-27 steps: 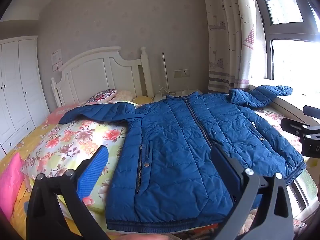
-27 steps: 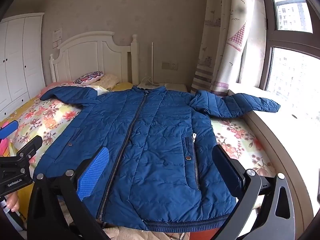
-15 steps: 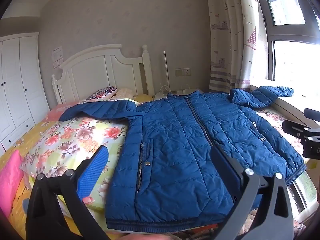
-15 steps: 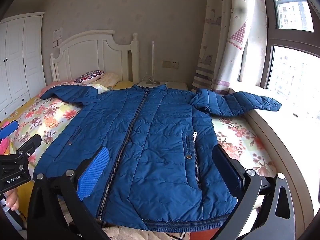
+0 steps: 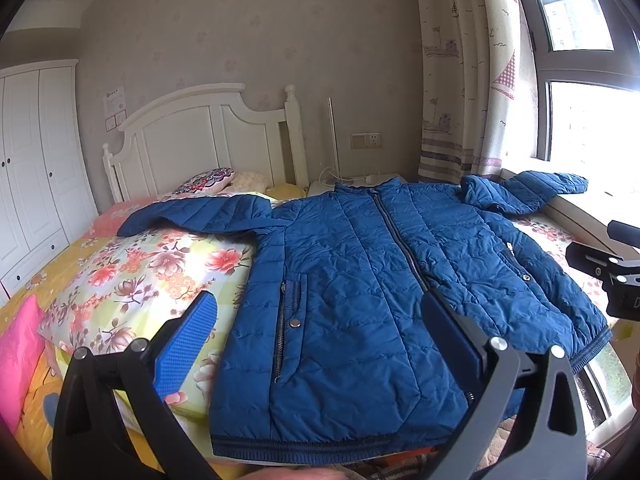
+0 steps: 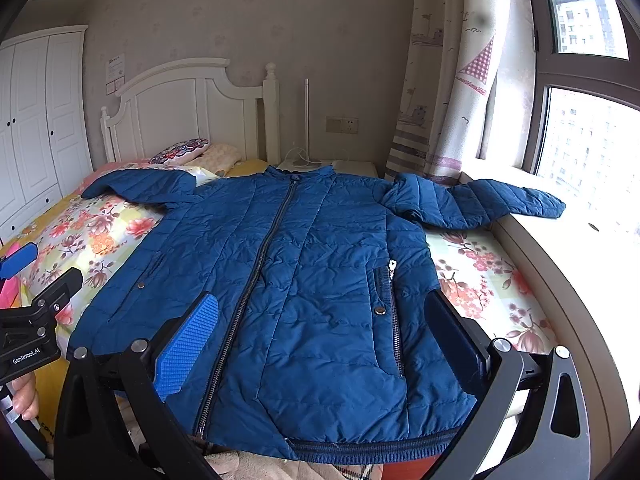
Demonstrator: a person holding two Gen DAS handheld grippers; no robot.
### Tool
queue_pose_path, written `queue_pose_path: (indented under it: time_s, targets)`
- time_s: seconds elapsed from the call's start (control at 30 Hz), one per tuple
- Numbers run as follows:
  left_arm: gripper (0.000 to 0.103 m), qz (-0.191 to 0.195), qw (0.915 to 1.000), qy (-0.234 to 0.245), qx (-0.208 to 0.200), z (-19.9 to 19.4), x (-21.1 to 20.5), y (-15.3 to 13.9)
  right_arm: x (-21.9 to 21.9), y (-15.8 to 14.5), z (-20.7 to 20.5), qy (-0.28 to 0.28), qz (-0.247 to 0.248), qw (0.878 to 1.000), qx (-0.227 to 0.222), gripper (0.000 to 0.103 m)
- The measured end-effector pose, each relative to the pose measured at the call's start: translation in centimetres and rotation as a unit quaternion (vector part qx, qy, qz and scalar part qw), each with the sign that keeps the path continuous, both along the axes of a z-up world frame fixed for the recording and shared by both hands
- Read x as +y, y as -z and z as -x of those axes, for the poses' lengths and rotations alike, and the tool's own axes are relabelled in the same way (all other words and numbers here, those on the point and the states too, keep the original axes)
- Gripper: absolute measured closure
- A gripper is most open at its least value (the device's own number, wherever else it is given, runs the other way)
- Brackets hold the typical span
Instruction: Fold large clothes
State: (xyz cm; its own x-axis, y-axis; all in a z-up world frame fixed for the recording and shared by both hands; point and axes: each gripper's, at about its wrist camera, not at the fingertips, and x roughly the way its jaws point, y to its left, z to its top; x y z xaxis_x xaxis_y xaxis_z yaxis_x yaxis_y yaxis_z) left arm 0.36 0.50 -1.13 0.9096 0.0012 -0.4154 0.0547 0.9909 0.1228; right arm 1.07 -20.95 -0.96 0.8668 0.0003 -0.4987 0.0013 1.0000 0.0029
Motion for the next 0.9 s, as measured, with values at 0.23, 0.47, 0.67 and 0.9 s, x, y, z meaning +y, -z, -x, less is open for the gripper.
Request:
queue_pose_path:
  time_s: [0.23, 0.47, 0.67, 0.9]
  targets:
    - [0.002, 0.0, 1.0, 0.0, 0.004, 0.09, -0.25, 0.32, -0.08, 0.37, -0.26, -0.002, -0.003, 1.0, 0.008, 0.004]
    - [0.002, 0.002, 1.0, 0.0, 0.006, -0.05, -0.13, 0.34, -0.06, 0.45, -0.28, -0.002, -0.004, 1.0, 0.009, 0.004]
    - [0.002, 0.003, 1.0, 0.0, 0.007, -0.06, -0.11, 0.34, -0.12, 0.74, -0.36, -0.003, -0.007, 1.0, 0.013, 0.004]
    - [0.002, 0.003, 1.0, -0.001, 0.007, -0.1, -0.01, 0.35, -0.19, 0.79, -0.46, -0.004, -0.009, 1.0, 0.013, 0.004]
